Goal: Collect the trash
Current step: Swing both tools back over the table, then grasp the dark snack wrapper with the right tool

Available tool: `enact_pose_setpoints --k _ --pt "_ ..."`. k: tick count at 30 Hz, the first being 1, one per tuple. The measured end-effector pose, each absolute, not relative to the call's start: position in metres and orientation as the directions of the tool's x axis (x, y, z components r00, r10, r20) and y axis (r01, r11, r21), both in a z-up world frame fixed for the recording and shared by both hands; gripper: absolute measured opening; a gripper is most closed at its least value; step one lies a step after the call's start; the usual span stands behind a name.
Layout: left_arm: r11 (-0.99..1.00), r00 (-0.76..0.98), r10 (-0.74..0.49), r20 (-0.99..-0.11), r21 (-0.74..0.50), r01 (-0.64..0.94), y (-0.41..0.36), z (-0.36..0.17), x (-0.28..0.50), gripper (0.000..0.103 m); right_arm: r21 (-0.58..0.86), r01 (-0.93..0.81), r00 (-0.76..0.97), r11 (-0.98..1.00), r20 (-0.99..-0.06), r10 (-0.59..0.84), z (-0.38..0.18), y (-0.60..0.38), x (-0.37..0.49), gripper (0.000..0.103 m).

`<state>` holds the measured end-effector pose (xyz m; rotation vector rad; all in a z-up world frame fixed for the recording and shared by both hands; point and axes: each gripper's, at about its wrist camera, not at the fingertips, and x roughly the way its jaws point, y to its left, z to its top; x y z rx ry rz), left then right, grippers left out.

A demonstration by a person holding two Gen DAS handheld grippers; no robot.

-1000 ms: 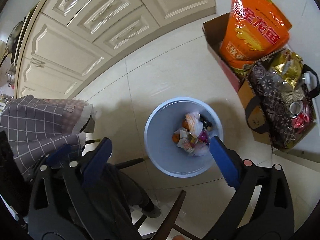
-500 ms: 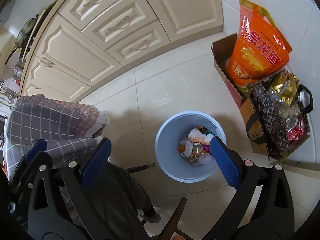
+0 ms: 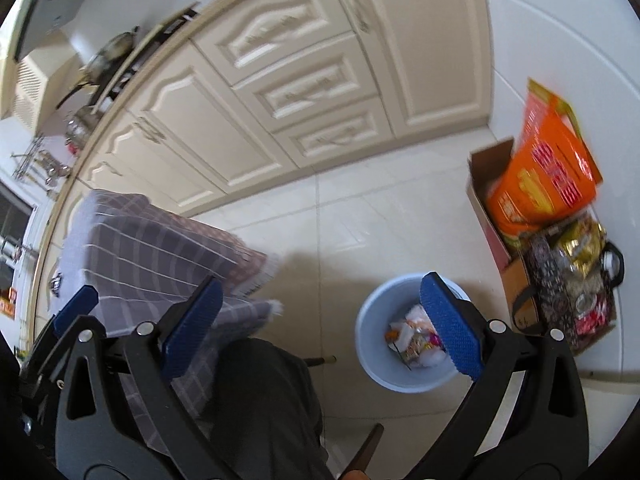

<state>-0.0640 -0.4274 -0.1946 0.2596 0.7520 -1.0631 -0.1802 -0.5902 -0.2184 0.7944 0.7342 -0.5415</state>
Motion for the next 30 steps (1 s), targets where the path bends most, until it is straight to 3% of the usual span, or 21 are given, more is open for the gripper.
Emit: enact_pose_setpoints --k 12,30 --pt "0.63 0.495 -0.682 -0.539 -0.087 0.772 -0.324 -0.114 -0.022 0.095 0.435 0.473 0.756 0.766 -0.647 -0.1 -0.134 -0.525 -0.101 0.097" --pt "0.892 0.795 -0.412 -0.446 -0.017 0.453 -0.129 -0.076 0.061 0.096 0.322 0.06 0.794 0.945 -0.589 0.15 -0.073 -0.359 0.046 0.097"
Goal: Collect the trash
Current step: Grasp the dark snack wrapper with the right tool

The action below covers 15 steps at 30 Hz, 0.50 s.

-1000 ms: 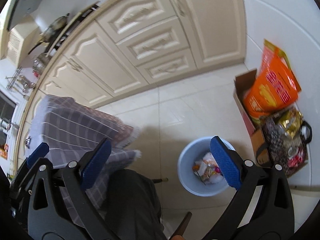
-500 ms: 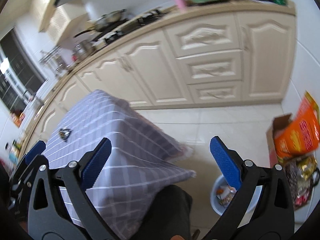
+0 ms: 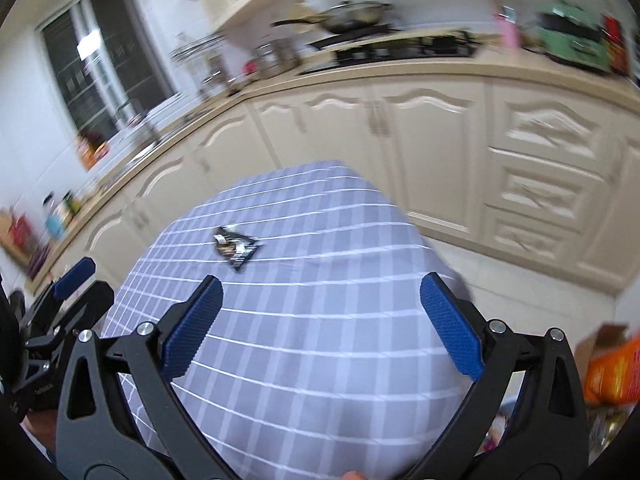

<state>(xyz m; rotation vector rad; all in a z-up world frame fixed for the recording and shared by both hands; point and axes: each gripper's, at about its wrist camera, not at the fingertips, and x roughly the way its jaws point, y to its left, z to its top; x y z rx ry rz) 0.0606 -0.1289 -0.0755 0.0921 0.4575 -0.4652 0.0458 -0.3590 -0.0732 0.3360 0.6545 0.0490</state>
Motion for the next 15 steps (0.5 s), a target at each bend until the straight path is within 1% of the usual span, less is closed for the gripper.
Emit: enact_pose_setpoints --k 6,12,14,15 --pt "0.939 0.825 -0.316 -0.468 -0.033 0.342 -0.071 -0.088 0.092 0.096 0.254 -0.066 0.746 0.965 -0.63 0.217 -0.085 -0.298 0.107 0.097" --pt "0.96 0.824 -0.264 -0.501 -0.052 0.275 -0.036 -0.106 0.121 0.096 0.167 -0.137 0.691 0.976 -0.69 0.215 -0.111 -0.251 0.162 0.096" --pt "0.964 0.817 -0.253 -0.518 -0.06 0.261 -0.028 -0.113 0.131 0.096 0.134 -0.159 0.672 0.978 -0.711 0.206 -0.119 -0.236 0.181 0.09" --pt "0.965 0.813 -0.252 -0.524 -0.069 0.254 -0.024 -0.116 0.136 0.096 0.119 -0.17 0.664 0.978 -0.72 0.203 -0.123 -0.231 0.19 0.088"
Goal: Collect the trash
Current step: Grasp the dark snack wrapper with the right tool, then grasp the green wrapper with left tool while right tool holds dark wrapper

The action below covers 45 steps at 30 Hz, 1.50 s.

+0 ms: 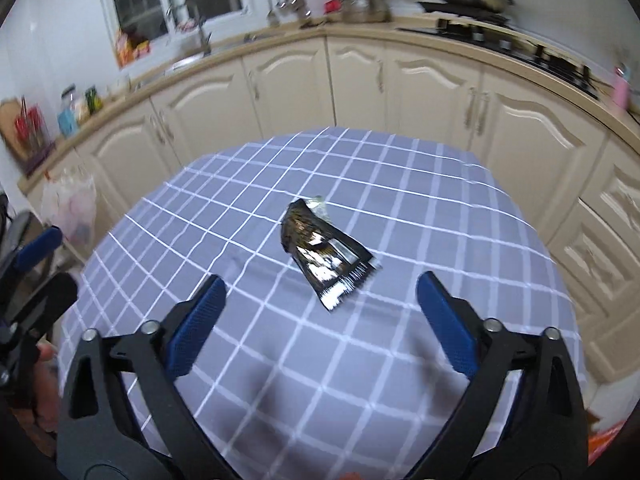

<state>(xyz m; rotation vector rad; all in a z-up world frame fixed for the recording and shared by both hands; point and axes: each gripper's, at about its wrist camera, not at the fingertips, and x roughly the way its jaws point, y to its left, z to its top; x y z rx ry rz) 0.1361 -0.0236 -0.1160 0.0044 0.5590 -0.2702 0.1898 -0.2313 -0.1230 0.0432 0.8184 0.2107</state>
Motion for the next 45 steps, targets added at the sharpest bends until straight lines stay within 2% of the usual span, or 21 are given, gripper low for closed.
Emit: enact_pose_setpoints --k 3,4,5,6,7,8,9,10,11,13,19,24,25,26,27,28,33,34,36,37,45 --pt "0.967 0.803 -0.248 -0.542 -0.096 0.234 -0.013 -0.126 0.15 0.096 0.07 -0.205 0.631 0.976 -0.753 0.187 -0.138 -0.211 0.217 0.08" --pt "0.968 0.799 -0.246 -0.549 -0.102 0.228 -0.012 -0.129 0.153 0.096 0.041 -0.213 0.618 0.976 -0.768 0.167 -0.145 -0.204 0.227 0.074" --pt "0.969 0.796 -0.245 -0.554 -0.106 0.224 -0.012 -0.132 0.154 0.096 0.025 -0.216 0.606 0.976 -0.78 0.154 -0.15 -0.202 0.232 0.064" --pt "0.969 0.793 -0.244 -0.558 -0.11 0.221 -0.011 -0.134 0.156 0.096 -0.006 -0.21 0.609 0.978 -0.783 0.126 -0.153 -0.2 0.235 0.06" --pt "0.969 0.791 -0.243 -0.561 -0.113 0.218 -0.01 -0.136 0.158 0.096 -0.043 -0.203 0.618 0.978 -0.781 0.094 -0.155 -0.198 0.234 0.049" --pt "0.97 0.789 -0.243 -0.565 -0.114 0.217 -0.01 -0.138 0.159 0.096 -0.058 -0.199 0.62 0.978 -0.78 0.08 -0.155 -0.198 0.233 0.042" --pt "0.969 0.786 -0.243 -0.568 -0.114 0.217 -0.01 -0.14 0.161 0.096 -0.037 -0.198 0.62 0.979 -0.778 0.096 -0.154 -0.2 0.232 0.039" --pt "0.97 0.785 -0.242 -0.571 -0.112 0.218 -0.013 -0.143 0.16 0.096 -0.01 -0.193 0.622 0.981 -0.775 0.114 -0.151 -0.206 0.229 0.027" --pt "0.97 0.782 -0.242 -0.574 -0.11 0.219 -0.014 -0.144 0.161 0.096 0.008 -0.19 0.622 0.982 -0.773 0.126 -0.15 -0.21 0.227 0.02" --pt "0.969 0.776 -0.243 -0.582 -0.108 0.223 -0.018 -0.147 0.164 0.096 0.047 -0.179 0.624 0.983 -0.767 0.151 -0.149 -0.22 0.22 0.016" --pt "0.962 0.756 -0.254 -0.604 -0.073 0.264 -0.045 -0.152 0.166 0.096 0.161 -0.141 0.625 0.977 -0.751 0.213 -0.147 -0.249 0.2 0.009" --pt "0.957 0.738 -0.252 -0.627 -0.048 0.286 -0.065 -0.159 0.165 0.096 0.152 -0.153 0.621 0.976 -0.754 0.215 -0.148 -0.258 0.186 0.01" --pt "0.958 0.736 -0.25 -0.63 -0.048 0.284 -0.067 -0.16 0.165 0.096 0.14 -0.155 0.623 0.978 -0.754 0.207 -0.148 -0.259 0.186 0.019" --pt "0.958 0.735 -0.249 -0.631 -0.049 0.282 -0.068 -0.16 0.164 0.096 0.118 -0.153 0.634 0.981 -0.749 0.19 -0.147 -0.258 0.186 0.053" --pt "0.959 0.735 -0.247 -0.632 -0.049 0.281 -0.069 -0.159 0.164 0.096 0.096 -0.154 0.659 0.983 -0.731 0.174 -0.144 -0.257 0.184 0.07" --pt "0.959 0.735 -0.245 -0.632 -0.046 0.279 -0.07 -0.159 0.164 0.096 0.081 -0.169 0.673 0.982 -0.719 0.175 -0.143 -0.255 0.185 0.075" --pt "0.963 0.735 -0.229 -0.638 -0.038 0.267 -0.071 -0.16 0.166 0.096 0.054 -0.223 0.617 0.973 -0.765 0.184 -0.158 -0.243 0.213 0.072" --pt "0.964 0.734 -0.227 -0.64 -0.038 0.265 -0.071 -0.16 0.167 0.096 0.045 -0.233 0.596 0.971 -0.783 0.179 -0.165 -0.24 0.219 0.049" --pt "0.964 0.731 -0.223 -0.645 -0.035 0.263 -0.073 -0.161 0.17 0.096 0.039 -0.233 0.604 0.972 -0.777 0.176 -0.162 -0.241 0.214 0.035" --pt "0.964 0.728 -0.219 -0.65 -0.031 0.263 -0.075 -0.162 0.172 0.096 0.045 -0.223 0.602 0.974 -0.779 0.175 -0.159 -0.244 0.211 0.019" --pt "0.95 0.711 -0.227 -0.666 0.01 0.313 -0.104 -0.166 0.182 0.096 0.213 -0.128 0.635 0.969 -0.732 0.245 -0.151 -0.302 0.165 0.017"
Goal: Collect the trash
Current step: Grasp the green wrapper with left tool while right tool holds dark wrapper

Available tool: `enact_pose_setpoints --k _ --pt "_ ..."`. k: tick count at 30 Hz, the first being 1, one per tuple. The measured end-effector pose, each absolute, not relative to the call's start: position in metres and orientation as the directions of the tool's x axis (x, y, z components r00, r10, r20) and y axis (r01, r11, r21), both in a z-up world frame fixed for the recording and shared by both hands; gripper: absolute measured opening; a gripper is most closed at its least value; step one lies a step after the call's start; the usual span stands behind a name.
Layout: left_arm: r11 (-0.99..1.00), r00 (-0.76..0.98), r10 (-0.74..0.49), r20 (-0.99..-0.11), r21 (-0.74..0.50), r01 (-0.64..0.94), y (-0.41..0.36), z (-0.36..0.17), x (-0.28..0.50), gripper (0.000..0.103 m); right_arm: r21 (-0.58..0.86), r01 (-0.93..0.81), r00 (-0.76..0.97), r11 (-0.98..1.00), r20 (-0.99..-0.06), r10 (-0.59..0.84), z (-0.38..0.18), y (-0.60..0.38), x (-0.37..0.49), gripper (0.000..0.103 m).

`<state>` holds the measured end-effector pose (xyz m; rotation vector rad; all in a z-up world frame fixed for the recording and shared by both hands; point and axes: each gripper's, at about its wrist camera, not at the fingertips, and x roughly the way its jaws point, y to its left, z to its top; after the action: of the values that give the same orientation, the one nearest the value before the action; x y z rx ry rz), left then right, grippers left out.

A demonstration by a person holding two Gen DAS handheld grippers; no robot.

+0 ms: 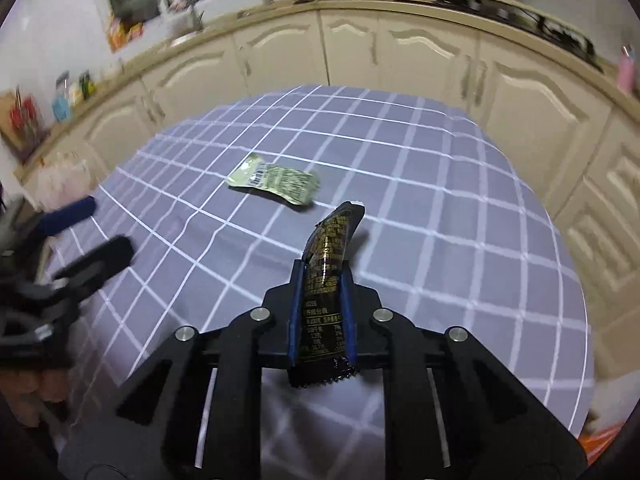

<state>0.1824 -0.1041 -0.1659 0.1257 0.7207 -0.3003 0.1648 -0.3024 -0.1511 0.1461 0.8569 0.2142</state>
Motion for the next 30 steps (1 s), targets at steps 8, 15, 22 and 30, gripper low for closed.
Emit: enact_pose_setpoints --k 8,15,22,30 --pt "0.83 0.671 -0.257 -0.695 0.197 0.522 -0.161 -0.175 0.224 0.096 0.308 -0.082 0.671 0.948 -0.686 0.281 -0.141 -0.348 0.131 0.017" --pt "0.642 0.584 -0.319 -0.747 0.284 0.713 -0.192 -0.193 0.272 0.096 0.318 -0.059 0.683 0.946 -0.678 0.271 -0.139 -0.355 0.12 0.017" --pt "0.596 0.454 -0.418 -0.787 0.14 0.791 -0.196 -0.191 0.264 0.024 0.321 -0.033 0.699 0.946 -0.67 0.252 -0.133 -0.357 0.118 0.017" --pt "0.633 0.497 -0.392 -0.774 0.165 0.757 -0.193 -0.184 0.208 0.015 0.333 -0.034 0.731 0.942 -0.635 0.251 -0.119 -0.361 0.089 0.017"
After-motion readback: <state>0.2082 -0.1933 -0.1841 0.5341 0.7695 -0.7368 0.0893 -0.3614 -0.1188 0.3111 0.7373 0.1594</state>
